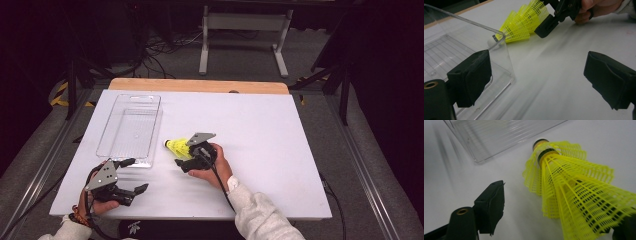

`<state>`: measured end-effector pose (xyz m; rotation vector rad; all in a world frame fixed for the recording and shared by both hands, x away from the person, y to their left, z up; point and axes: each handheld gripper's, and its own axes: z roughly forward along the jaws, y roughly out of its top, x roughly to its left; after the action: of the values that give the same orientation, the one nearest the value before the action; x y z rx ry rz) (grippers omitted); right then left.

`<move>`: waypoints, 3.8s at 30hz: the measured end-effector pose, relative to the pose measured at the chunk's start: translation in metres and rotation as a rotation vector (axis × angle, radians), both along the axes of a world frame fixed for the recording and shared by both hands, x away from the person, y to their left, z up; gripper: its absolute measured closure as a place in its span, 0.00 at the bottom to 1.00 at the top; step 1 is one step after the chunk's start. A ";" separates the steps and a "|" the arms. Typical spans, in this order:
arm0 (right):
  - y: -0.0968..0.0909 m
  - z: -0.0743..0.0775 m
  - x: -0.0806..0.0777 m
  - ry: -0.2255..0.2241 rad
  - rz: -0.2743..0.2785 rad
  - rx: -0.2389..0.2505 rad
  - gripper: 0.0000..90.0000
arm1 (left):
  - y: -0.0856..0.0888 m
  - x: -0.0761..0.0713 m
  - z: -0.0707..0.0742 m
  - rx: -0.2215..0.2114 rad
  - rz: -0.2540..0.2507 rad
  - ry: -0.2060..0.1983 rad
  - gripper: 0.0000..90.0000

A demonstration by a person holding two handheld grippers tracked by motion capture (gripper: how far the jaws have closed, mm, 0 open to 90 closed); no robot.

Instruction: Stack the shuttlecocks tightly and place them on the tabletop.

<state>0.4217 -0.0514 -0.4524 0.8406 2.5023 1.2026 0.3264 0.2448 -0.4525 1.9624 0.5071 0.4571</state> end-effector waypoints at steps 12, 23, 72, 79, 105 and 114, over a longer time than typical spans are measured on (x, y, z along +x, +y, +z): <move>0.013 -0.005 -0.001 -0.070 -0.162 -0.009 0.52 | 0.000 0.000 0.000 0.007 -0.001 0.003 0.09; 0.013 -0.002 0.001 -0.089 -0.139 -0.040 0.90 | 0.000 0.000 -0.001 0.008 0.003 0.003 0.10; -0.053 0.016 -0.010 -0.084 -0.103 0.030 0.98 | 0.000 0.000 -0.001 0.011 0.008 0.000 0.10; -0.064 0.016 -0.013 -0.086 -0.106 0.037 0.98 | 0.000 0.000 -0.001 0.009 0.008 -0.003 0.09; -0.084 0.022 -0.018 -0.106 -0.111 0.087 0.98 | 0.001 0.000 0.000 0.009 0.009 -0.005 0.09; -0.084 0.028 -0.017 -0.120 -0.111 0.103 0.98 | 0.001 0.000 0.000 0.007 0.008 -0.002 0.09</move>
<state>0.4043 -0.1351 -0.4240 0.8912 2.2854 1.3129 0.3265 0.2457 -0.4528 1.9673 0.5130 0.4665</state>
